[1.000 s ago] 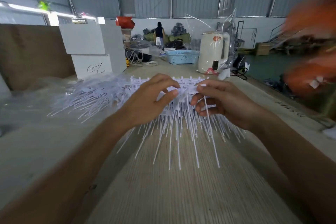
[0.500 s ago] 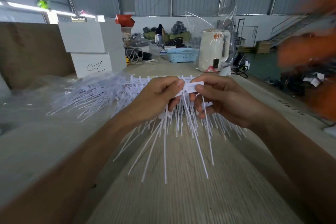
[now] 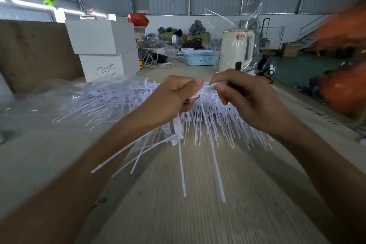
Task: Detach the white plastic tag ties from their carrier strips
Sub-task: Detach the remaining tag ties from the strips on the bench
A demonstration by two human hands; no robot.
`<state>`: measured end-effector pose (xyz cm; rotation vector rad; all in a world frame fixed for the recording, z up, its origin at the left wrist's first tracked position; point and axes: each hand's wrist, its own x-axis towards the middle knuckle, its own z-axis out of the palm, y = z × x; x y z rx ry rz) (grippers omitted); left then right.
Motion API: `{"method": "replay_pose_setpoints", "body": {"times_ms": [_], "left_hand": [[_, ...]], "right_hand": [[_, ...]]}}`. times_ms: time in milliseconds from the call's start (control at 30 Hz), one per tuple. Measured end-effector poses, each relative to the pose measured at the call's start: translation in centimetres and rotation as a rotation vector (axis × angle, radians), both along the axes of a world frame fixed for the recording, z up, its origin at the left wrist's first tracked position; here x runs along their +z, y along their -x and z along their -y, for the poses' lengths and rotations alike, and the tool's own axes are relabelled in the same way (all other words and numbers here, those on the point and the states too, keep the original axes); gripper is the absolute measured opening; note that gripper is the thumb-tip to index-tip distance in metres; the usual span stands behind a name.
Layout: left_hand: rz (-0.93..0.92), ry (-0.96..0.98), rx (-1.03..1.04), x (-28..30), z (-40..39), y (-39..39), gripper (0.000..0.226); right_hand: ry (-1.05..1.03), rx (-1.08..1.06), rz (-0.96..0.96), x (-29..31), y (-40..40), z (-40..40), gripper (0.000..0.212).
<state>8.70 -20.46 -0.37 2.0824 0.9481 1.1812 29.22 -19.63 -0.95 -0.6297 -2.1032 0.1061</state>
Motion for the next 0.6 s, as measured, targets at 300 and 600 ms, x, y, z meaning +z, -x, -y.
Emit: {"method": "replay_pose_setpoints", "body": {"times_ms": [300, 600], "left_hand": [[-0.098, -0.075, 0.024, -0.5, -0.5, 0.3, 0.032], [-0.137, -0.051, 0.046, -0.4, -1.0, 0.9, 0.020]], "right_hand": [[0.052, -0.080, -0.180, -0.4, 0.3, -0.2, 0.017], [0.081, -0.052, -0.242, -0.6, 0.5, -0.1, 0.012]]}}
